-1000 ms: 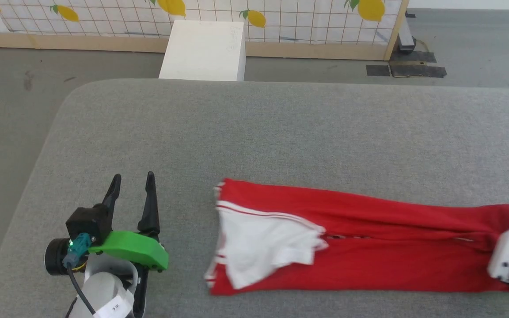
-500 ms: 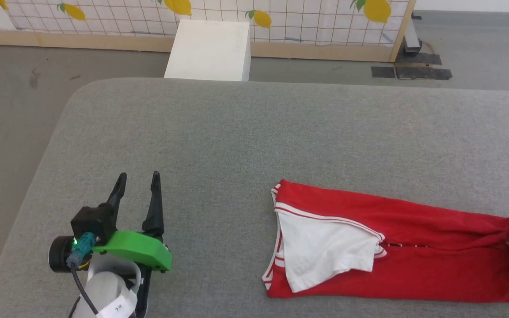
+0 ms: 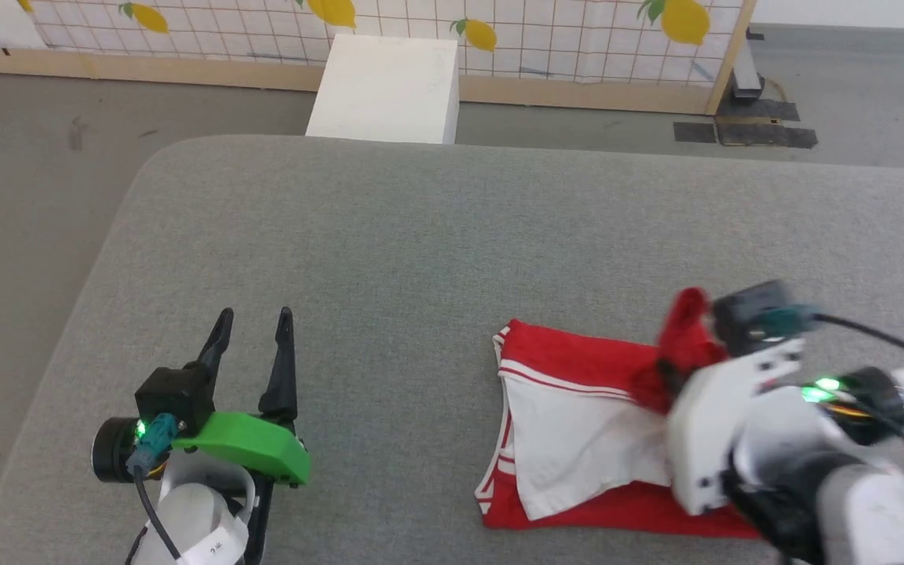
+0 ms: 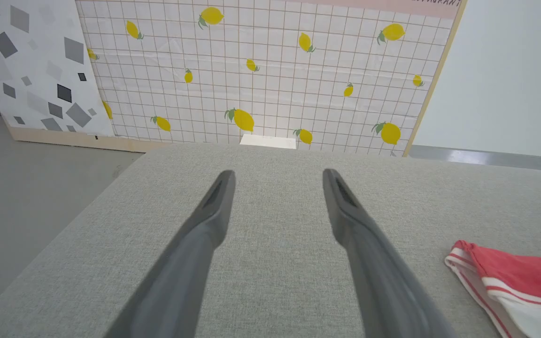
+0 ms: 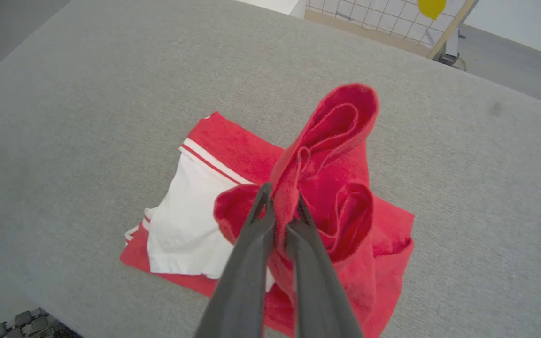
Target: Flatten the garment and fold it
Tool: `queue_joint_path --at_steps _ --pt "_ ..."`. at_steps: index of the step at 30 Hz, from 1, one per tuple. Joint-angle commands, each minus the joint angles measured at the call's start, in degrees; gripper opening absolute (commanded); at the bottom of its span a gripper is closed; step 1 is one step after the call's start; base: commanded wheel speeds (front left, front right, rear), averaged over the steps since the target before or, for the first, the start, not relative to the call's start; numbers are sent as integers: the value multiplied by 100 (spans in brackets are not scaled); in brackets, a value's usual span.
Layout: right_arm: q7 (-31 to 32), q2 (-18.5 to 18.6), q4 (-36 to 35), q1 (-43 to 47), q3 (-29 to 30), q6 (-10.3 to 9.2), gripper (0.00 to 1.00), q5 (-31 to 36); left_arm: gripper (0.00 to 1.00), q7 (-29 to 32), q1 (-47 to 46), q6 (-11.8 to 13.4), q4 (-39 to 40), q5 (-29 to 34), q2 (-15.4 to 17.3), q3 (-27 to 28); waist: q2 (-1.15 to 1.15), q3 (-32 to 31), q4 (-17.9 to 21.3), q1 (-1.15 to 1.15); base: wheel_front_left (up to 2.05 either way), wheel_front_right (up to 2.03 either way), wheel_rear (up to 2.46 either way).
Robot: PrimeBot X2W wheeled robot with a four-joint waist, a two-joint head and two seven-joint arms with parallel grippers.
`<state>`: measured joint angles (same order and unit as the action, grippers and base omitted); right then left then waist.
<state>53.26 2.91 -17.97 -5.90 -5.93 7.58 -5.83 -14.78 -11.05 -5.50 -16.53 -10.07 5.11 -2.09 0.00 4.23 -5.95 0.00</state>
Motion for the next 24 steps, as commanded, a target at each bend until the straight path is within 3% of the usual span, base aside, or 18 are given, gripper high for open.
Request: queue_joint_path --at_steps 1,7,16,17,18,19,24 --pt "-116 -2 180 -184 -208 -9 0 -104 100 -22 -89 -28 -17 25 -41 3 0 26 -42 0 0 0 0" --pt "-648 -2 1506 -742 -1173 -9 0 -287 100 -22 -193 -51 -2 32 -88 -30 0 144 -164 0 0 0 0" --pt "-1282 -2 3334 -1426 -1849 -9 0 -767 100 -22 -297 -79 -25 25 -146 -57 0 256 -271 0 0 0 0" --pt "-1334 -2 3464 -1480 -1912 -9 20 -836 100 -22 -302 -82 -33 26 -151 -56 0 252 -279 0 0 0 0" --pt "-1371 -2 3537 -1513 -1960 -9 47 -910 100 -22 -304 -84 -38 27 -155 -53 0 248 -281 0 0 0 0" --pt "-1427 -2 3594 -1549 -2014 -9 100 -1008 100 -22 -303 -85 -40 25 -159 -41 0 242 -275 0 0 0 0" --pt "-2154 -2 3394 -1683 -2006 -9 100 -1498 100 -22 -235 -86 -37 34 -171 31 0 163 -193 0 0 0 0"
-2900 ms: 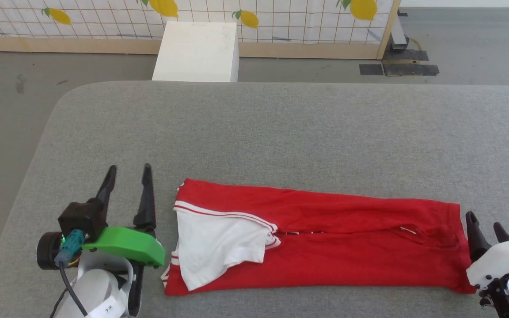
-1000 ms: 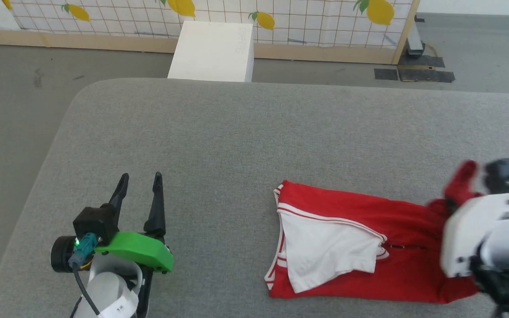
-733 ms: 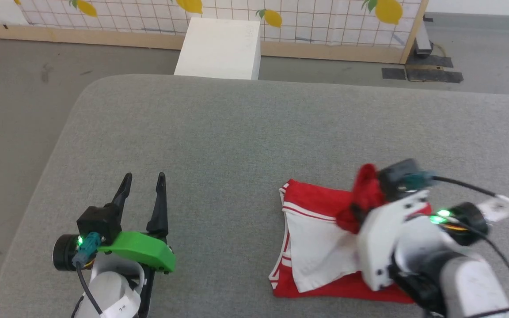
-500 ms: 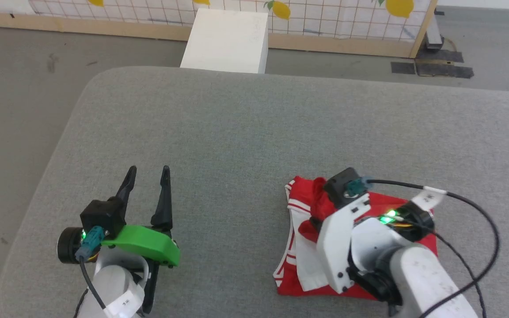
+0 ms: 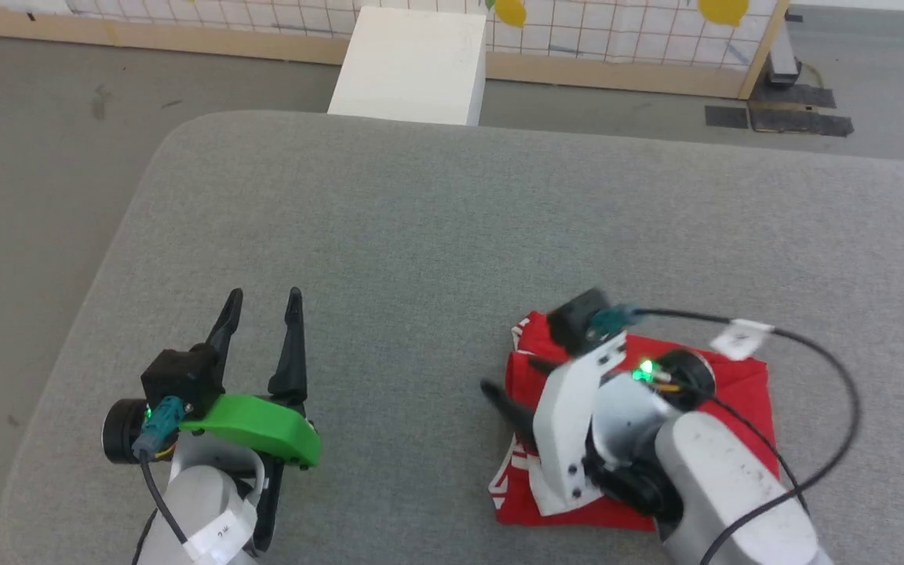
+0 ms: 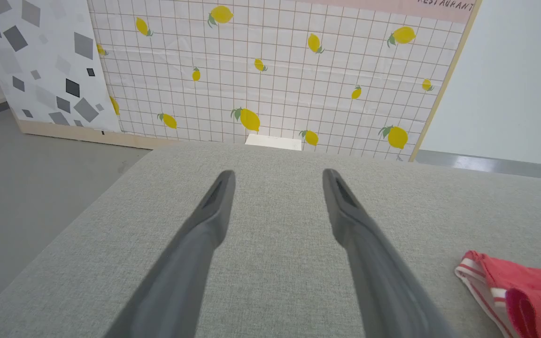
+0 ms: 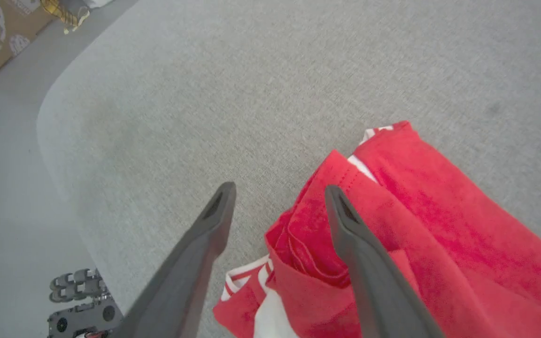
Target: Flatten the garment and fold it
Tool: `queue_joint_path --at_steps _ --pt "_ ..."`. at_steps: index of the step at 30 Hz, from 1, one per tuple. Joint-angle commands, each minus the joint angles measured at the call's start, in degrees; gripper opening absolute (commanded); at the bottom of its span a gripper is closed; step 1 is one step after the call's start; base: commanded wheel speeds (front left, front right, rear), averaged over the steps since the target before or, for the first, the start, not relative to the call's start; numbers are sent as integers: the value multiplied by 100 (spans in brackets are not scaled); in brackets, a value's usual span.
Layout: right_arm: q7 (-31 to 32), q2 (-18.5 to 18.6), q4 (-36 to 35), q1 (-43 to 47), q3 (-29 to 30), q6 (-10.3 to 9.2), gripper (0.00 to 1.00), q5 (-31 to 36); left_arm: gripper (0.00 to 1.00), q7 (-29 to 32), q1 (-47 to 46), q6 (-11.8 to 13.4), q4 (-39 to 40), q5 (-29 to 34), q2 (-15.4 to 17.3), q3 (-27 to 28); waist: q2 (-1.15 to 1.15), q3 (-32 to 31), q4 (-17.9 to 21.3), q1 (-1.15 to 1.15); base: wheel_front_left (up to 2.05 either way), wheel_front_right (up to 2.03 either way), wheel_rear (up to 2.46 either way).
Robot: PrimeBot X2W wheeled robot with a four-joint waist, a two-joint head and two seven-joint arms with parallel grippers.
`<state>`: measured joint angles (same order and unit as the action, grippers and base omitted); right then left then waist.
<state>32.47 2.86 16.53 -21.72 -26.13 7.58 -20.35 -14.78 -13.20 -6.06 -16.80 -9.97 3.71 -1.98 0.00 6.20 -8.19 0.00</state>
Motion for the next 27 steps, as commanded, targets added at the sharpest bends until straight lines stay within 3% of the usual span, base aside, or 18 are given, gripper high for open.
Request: queue_joint_path --at_steps 1,6,13,18,23,27 --pt "-356 2 -189 -105 104 -9 100 -161 100 -22 -1 -29 -7 26 -33 37 0 -55 59 0 0 0 0" --pt "-1879 2 -969 3 612 -9 100 -472 100 -22 91 -19 44 52 -42 94 0 -152 186 0 0 0 0" --pt "-3401 2 -1533 941 2325 -9 100 -456 100 -22 211 -28 129 83 -51 130 0 -273 346 0 0 0 0" --pt "-3425 2 -1178 1553 3218 -9 100 -551 100 -22 246 -36 154 92 -57 146 0 -310 407 0 0 0 0" --pt "-3039 2 -451 1827 3519 -9 100 -1305 100 -22 293 -45 175 102 -62 148 0 -335 441 0 0 0 0" --pt "-2415 2 351 1752 3500 -9 100 -2330 100 -22 321 -51 157 93 -66 138 0 -355 444 0 0 0 0"
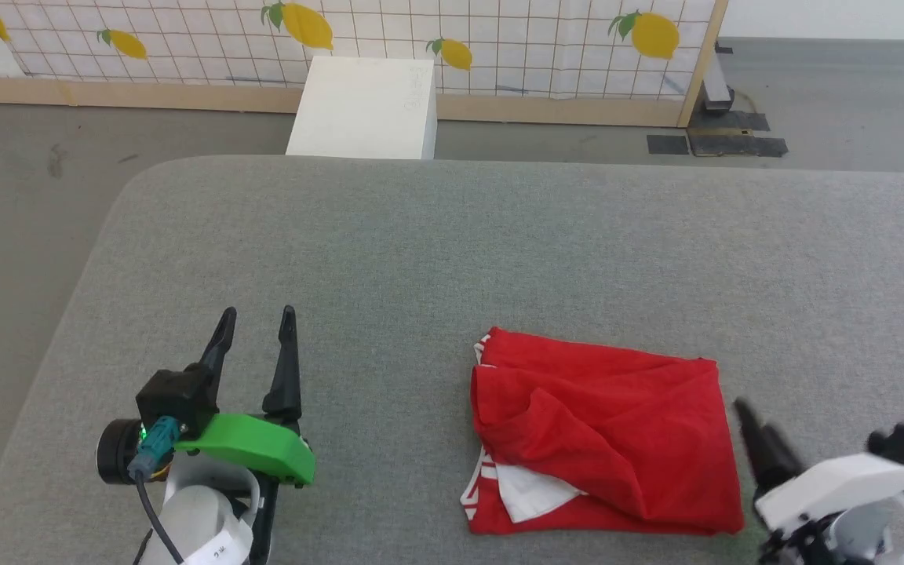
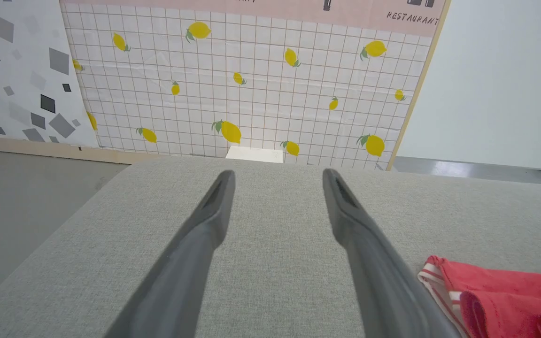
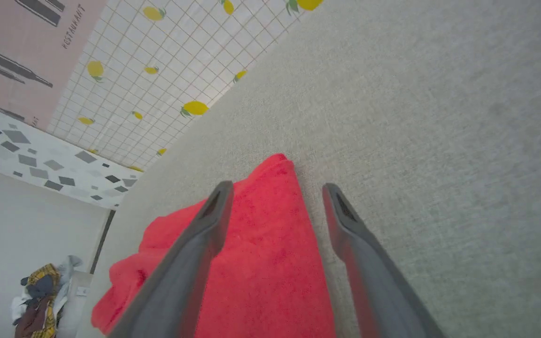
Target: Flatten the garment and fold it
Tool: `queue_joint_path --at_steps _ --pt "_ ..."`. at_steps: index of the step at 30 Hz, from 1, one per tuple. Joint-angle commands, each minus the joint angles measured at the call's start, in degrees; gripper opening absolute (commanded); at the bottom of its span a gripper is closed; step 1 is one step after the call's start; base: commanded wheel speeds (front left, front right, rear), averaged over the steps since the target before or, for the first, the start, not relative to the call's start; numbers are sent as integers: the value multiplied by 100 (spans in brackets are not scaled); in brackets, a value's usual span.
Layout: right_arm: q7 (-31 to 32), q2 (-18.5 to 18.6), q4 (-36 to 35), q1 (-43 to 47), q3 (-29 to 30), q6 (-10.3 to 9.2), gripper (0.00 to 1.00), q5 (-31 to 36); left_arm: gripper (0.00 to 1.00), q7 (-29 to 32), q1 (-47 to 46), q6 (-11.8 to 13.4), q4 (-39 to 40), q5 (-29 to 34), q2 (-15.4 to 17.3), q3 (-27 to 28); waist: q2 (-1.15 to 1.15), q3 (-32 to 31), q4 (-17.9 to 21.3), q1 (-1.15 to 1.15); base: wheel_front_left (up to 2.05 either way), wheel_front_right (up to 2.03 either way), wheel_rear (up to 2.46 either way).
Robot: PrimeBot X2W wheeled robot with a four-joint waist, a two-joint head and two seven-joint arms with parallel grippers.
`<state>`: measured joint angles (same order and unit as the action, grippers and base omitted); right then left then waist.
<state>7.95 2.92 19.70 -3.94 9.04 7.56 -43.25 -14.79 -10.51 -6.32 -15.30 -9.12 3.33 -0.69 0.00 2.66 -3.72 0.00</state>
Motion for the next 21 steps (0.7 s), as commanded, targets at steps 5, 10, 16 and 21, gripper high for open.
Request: queue_joint_path --at_steps 5,10,16,21 --pt "798 -4 804 -279 -66 -8 100 -203 100 -21 46 -35 -19 5 -33 -55 0 -11 -51 0 0 0 0" --pt "1454 -4 1234 -553 -128 -8 100 -288 100 -21 34 -42 -27 -4 -36 -78 0 17 -94 0 0 0 0" --pt "2120 -4 1247 -753 -207 -8 3 582 100 -21 -10 -45 -25 -13 -39 -77 0 86 -122 0 0 0 0" --pt "2534 -4 372 -949 -487 -8 0 1981 100 -21 -16 -20 77 15 -23 15 0 215 119 0 0 0 0"
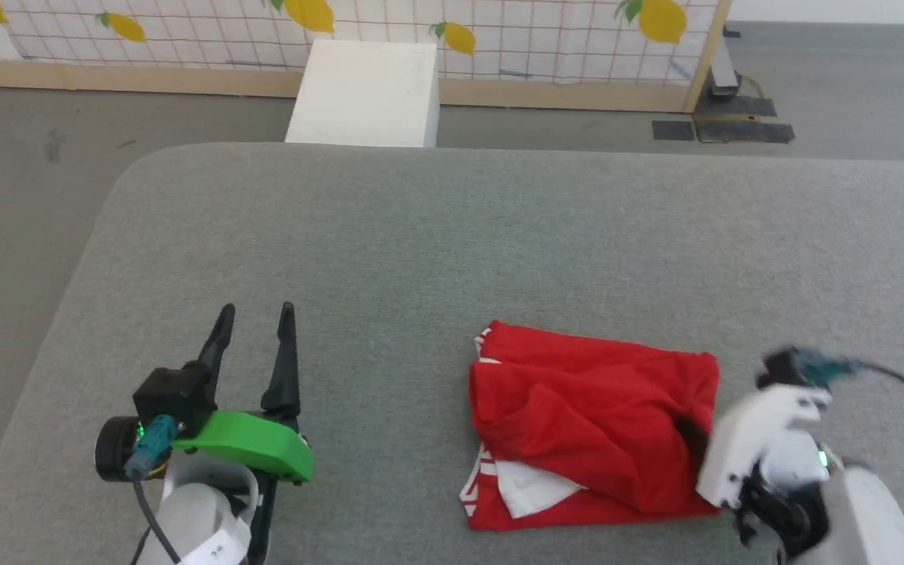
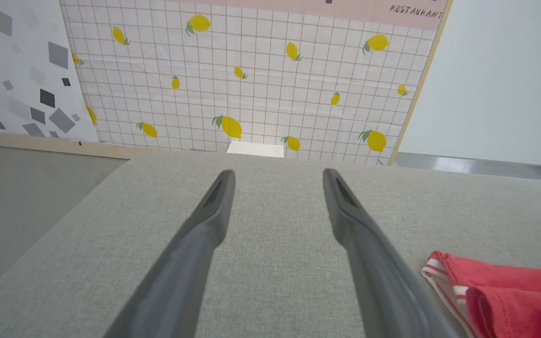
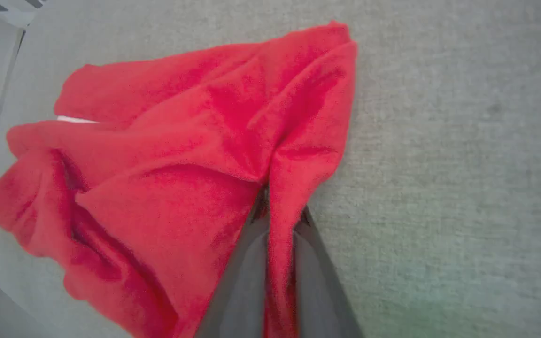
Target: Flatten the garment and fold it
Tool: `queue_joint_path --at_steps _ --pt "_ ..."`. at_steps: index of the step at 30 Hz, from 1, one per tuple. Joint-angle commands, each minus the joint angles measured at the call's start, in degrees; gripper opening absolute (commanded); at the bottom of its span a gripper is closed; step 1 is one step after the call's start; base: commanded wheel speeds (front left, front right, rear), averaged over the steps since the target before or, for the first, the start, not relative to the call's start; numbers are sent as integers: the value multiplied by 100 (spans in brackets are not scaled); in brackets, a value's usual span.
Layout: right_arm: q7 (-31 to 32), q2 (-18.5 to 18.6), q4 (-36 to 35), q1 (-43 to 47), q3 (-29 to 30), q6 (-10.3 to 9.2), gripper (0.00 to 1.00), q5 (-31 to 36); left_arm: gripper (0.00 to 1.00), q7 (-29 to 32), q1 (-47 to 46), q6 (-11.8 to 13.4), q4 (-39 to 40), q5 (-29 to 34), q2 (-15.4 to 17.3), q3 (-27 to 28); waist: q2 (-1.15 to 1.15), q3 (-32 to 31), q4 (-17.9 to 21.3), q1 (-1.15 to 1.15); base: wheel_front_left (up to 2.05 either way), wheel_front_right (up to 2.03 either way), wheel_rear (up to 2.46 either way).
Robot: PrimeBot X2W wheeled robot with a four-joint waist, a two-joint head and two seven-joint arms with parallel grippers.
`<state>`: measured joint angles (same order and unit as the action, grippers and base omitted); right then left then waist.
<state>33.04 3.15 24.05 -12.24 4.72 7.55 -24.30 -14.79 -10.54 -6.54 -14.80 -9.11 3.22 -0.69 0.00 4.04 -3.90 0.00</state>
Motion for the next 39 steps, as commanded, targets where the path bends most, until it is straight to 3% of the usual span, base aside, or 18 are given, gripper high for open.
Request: queue_joint_path --at_steps 1,5,8,16,21,26,39 --pt "111 -26 -257 -183 -152 -6 0 351 100 -21 -17 4 55 20 -2 35 0 107 212 0 0 0 0" --pt "438 170 -983 -590 -869 -6 0 1265 100 -21 -63 9 233 35 35 121 0 306 656 0 0 0 0" --pt "442 616 -1259 -988 -1462 -6 0 1728 100 -21 -175 -5 358 61 57 125 0 516 1025 0 0 0 0" --pt "77 1752 -1022 -2098 -2009 -6 0 2394 100 -21 -655 -46 681 153 234 9 0 1381 1933 0 0 0 0" --pt "-370 2217 -574 -2629 -1669 -6 0 2705 100 -13 -936 -61 868 199 485 -42 0 1994 2285 0 0 0 0" --pt "-839 2445 -210 -2944 -986 -6 0 2949 100 123 -1147 -70 1150 227 786 -45 0 2535 2411 0 0 0 0" --pt "-1799 2605 308 -3239 591 -6 0 3901 100 415 -1314 -73 1824 239 1111 -134 0 3198 2047 0 0 0 0"
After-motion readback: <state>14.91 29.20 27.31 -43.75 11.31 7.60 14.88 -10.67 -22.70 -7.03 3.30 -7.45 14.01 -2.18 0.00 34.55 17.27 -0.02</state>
